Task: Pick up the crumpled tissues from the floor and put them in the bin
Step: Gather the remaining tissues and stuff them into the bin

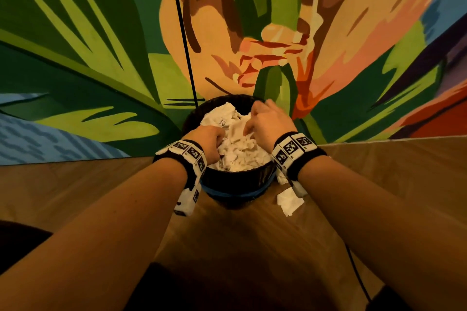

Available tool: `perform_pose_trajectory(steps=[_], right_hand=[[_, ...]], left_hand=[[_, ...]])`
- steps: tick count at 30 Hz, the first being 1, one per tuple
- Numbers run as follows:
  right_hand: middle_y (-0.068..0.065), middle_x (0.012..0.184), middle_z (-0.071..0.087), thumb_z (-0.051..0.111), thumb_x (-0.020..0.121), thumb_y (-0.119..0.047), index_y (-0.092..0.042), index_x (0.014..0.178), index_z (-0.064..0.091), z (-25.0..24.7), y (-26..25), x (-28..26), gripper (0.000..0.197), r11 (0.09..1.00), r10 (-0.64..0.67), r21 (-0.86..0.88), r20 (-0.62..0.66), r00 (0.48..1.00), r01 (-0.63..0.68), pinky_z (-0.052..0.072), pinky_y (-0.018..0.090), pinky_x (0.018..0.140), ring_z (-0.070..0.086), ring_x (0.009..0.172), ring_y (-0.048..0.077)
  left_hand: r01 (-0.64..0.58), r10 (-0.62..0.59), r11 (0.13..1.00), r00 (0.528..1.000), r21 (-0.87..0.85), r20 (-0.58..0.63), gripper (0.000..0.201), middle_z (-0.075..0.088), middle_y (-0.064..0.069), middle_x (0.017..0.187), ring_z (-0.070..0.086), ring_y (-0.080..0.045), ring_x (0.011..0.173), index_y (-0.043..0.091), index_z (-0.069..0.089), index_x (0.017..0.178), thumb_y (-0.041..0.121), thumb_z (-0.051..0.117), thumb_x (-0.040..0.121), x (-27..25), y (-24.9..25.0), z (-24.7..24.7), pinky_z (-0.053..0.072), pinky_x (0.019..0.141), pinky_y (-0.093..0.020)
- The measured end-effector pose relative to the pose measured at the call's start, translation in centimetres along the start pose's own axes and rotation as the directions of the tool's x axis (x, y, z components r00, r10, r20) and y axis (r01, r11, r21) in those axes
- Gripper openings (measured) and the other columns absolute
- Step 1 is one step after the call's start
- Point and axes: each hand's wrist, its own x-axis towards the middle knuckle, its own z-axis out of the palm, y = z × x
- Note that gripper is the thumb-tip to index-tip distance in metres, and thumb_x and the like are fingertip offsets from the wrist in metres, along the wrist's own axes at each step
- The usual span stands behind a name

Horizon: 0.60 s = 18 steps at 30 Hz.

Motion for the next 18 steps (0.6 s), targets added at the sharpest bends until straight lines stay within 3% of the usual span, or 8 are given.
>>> perform_pose_trajectory(steps=[4,8,10,12,14,16,18], right_hand=[[0.004,0.114,0.064,0.061,0.091,-0.017,-0.033,0.105,0.072,-0.7,-0.6,0.5,0.024,0.993,0.051,0.095,0.136,0.989,-0.064,0.053,0.039,0.087,0.062,0.102,0.025],[0.008,0.106,0.067,0.052,0.089,-0.028,-0.022,0.110,0.071,-0.3,-1.5,-0.1,0.028,0.977,0.080,0.174,0.226,0.971,-0.121,0.054,0.032,0.077,0.062,0.092,0.026],[0.008,0.093,0.067,0.047,0.091,-0.033,-0.015,0.094,0.072,0.3,-1.6,-0.1,0.030,0.980,0.073,0.153,0.302,0.950,-0.124,0.048,0.028,0.068,0.061,0.087,0.027],[0.006,0.075,0.057,0.042,0.094,-0.037,-0.014,0.070,0.058,1.2,-1.5,-0.2,0.037,0.981,0.104,0.112,0.398,0.912,-0.161,0.038,0.028,0.058,0.056,0.078,0.027],[0.006,0.081,0.055,0.039,0.096,-0.043,-0.014,0.073,0.053,2.0,-1.4,-0.6,0.040,0.985,0.140,0.024,0.487,0.862,-0.174,0.044,0.030,0.067,0.054,0.083,0.027],[0.009,0.098,0.058,0.038,0.096,-0.046,-0.014,0.091,0.060,2.4,-1.2,-0.9,0.039,0.986,0.151,-0.018,0.538,0.829,-0.168,0.049,0.036,0.087,0.057,0.097,0.029],[0.007,0.101,0.061,0.042,0.095,-0.038,-0.015,0.097,0.064,2.1,-1.1,-0.8,0.032,0.989,0.118,0.010,0.527,0.842,-0.145,0.050,0.036,0.087,0.059,0.101,0.030]], left_hand=[[0.016,-0.016,0.999,1.000,0.029,0.000,0.026,0.048,-0.003,0.065,0.048,-0.023,0.060,0.019,0.040,0.065,-0.003,0.054,0.067,0.2,0.1,0.1,0.034,0.049,-0.026],[0.017,-0.019,0.998,0.999,0.055,0.035,0.025,0.050,-0.004,0.068,0.048,-0.022,0.062,0.019,0.042,0.067,-0.003,0.053,0.071,0.3,0.1,0.4,0.034,0.050,-0.026],[0.023,-0.026,0.997,0.999,0.072,0.040,0.021,0.053,-0.004,0.072,0.052,-0.023,0.065,0.020,0.044,0.069,0.003,0.055,0.075,0.3,0.1,0.5,0.037,0.051,-0.028],[0.007,-0.012,0.997,0.997,0.073,0.078,0.017,0.058,-0.006,0.078,0.057,-0.027,0.072,0.020,0.045,0.071,0.010,0.057,0.076,0.3,0.2,0.5,0.047,0.059,-0.036],[-0.020,0.010,0.997,0.991,0.069,0.133,0.013,0.061,-0.005,0.084,0.059,-0.028,0.080,0.022,0.048,0.072,0.017,0.059,0.077,0.4,0.5,0.7,0.053,0.072,-0.039],[-0.041,0.028,0.995,0.989,0.088,0.147,0.012,0.060,-0.001,0.084,0.058,-0.024,0.082,0.023,0.047,0.074,0.024,0.057,0.081,0.3,0.8,1.0,0.053,0.076,-0.035],[-0.036,0.023,0.995,0.990,0.096,0.139,0.015,0.058,0.000,0.084,0.056,-0.023,0.083,0.025,0.046,0.074,0.030,0.055,0.085,0.2,1.0,1.0,0.050,0.077,-0.034]])
